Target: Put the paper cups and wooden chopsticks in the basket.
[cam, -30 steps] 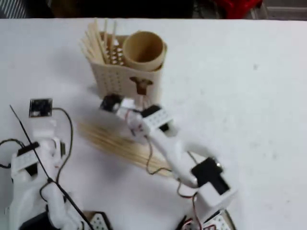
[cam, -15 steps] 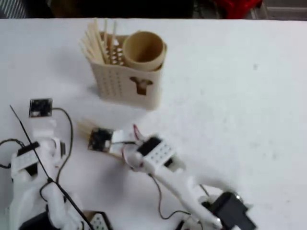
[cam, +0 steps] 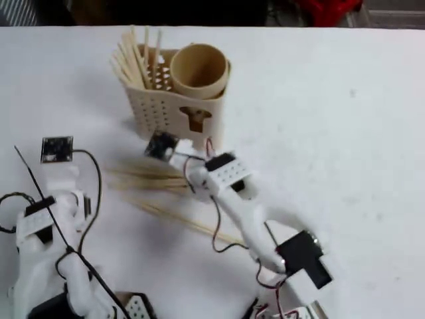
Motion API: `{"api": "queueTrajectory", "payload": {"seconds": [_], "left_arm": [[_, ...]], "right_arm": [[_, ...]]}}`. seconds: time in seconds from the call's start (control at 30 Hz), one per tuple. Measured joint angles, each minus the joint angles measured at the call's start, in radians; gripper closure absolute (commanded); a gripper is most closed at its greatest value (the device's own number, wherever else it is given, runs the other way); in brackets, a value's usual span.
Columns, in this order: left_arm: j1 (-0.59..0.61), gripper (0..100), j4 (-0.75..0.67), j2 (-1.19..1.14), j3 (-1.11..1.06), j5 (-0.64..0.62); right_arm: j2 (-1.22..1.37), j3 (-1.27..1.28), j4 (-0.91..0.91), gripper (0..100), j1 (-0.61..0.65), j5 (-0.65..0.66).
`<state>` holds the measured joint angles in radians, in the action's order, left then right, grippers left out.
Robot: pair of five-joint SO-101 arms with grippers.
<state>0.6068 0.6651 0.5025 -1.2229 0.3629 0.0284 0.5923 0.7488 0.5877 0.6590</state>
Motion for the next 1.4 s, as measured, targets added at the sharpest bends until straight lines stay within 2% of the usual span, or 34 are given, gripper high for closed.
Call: {"api": "queueTrajectory", "payload": {"seconds": [0.4, 0.63, 1.17, 1.27, 1.4], "left_arm": [[0.0, 87, 0.0, 0.0, 0.0, 0.0], [0.0, 87, 0.0, 0.0, 0.0, 0.0], [0.0, 87, 0.0, 0.0, 0.0, 0.0], [0.0, 87, 0.0, 0.0, 0.0, 0.0], [0.0, 87, 0.0, 0.0, 0.0, 0.0]], "right_arm": [[-0.089, 0.041, -0.023, 87.8, 0.026, -0.015], [-0.089, 0.041, -0.058, 87.8, 0.137, 0.129], [0.021, 0.041, -0.137, 87.8, 0.143, 0.199], [0.034, 0.04, -0.137, 88.7, 0.144, 0.199], [0.035, 0.04, -0.115, 98.8, 0.143, 0.199]]}}
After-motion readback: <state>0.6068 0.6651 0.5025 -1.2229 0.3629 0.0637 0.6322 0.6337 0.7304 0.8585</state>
